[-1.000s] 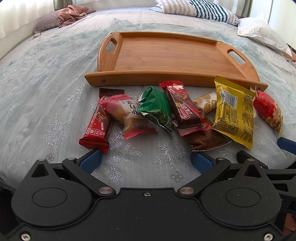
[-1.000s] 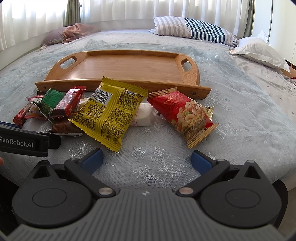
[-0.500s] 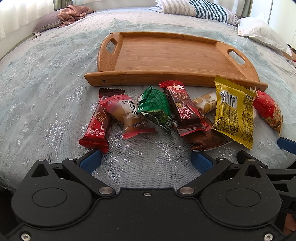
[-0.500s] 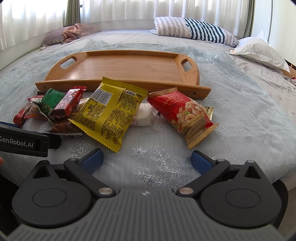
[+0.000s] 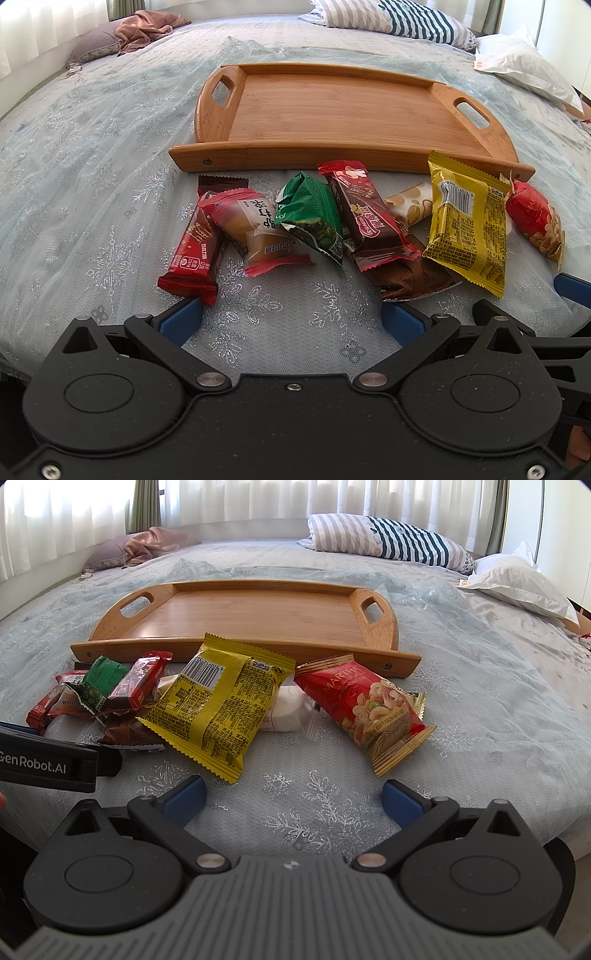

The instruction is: Organize snacks

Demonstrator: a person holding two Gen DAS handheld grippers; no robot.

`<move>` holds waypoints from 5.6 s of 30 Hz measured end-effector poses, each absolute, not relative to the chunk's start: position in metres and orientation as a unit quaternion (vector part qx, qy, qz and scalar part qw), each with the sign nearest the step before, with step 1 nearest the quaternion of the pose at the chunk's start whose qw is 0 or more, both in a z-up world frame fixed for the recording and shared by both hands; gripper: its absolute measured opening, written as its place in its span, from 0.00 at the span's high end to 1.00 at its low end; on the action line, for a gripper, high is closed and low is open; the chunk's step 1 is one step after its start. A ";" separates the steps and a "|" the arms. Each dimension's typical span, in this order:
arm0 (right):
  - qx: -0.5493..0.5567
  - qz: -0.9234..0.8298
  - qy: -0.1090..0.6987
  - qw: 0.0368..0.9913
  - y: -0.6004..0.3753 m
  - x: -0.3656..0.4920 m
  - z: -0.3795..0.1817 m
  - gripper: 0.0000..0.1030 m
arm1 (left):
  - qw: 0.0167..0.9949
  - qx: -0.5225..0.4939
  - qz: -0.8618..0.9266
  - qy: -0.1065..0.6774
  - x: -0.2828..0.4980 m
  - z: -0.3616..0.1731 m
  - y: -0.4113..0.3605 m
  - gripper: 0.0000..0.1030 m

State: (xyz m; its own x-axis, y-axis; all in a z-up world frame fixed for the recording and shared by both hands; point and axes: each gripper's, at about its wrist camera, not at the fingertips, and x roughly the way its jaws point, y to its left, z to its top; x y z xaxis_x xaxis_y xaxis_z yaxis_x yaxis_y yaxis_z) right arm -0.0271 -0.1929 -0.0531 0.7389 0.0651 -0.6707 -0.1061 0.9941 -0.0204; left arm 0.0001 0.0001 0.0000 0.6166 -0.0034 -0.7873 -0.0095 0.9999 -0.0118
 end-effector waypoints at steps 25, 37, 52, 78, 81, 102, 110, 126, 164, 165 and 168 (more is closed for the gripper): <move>-0.024 0.048 0.357 0.933 -0.192 -0.030 -0.054 0.00 | 0.902 -0.006 -0.004 0.431 -0.002 -0.002 0.005 0.00; -0.024 0.053 0.352 0.934 -0.199 -0.031 -0.045 0.00 | 0.910 -0.004 -0.040 0.412 -0.007 0.002 0.015 0.01; -0.069 0.010 0.252 0.965 -0.240 -0.027 -0.014 0.12 | 0.932 -0.014 0.026 0.361 -0.009 0.045 0.058 0.65; -0.100 0.100 0.290 0.946 -0.233 0.014 -0.028 0.45 | 0.910 -0.107 -0.009 0.400 0.041 0.013 0.089 0.62; -0.092 0.096 0.292 0.947 -0.232 0.013 -0.026 0.50 | 0.911 -0.110 -0.009 0.398 0.045 0.011 0.089 0.62; -0.013 0.056 0.286 0.957 -0.250 0.020 0.010 0.55 | 0.931 -0.108 -0.032 0.349 0.039 0.067 0.084 0.79; 0.028 0.059 0.296 0.953 -0.251 0.060 0.024 0.55 | 0.925 -0.123 -0.081 0.351 0.079 0.083 0.060 0.79; 0.141 0.064 0.335 0.929 -0.268 0.173 0.024 0.55 | 0.890 -0.157 -0.139 0.405 0.191 0.071 -0.023 0.79; 0.175 0.057 0.386 0.904 -0.265 0.286 -0.013 0.54 | 0.865 -0.233 -0.118 0.429 0.314 0.007 -0.050 0.79; 0.176 0.057 0.386 0.904 -0.265 0.286 -0.013 0.54 | 0.865 -0.233 -0.117 0.429 0.314 0.006 -0.050 0.79; 0.175 0.058 0.386 0.904 -0.263 0.288 -0.014 0.54 | 0.864 -0.237 -0.116 0.428 0.316 0.004 -0.049 0.79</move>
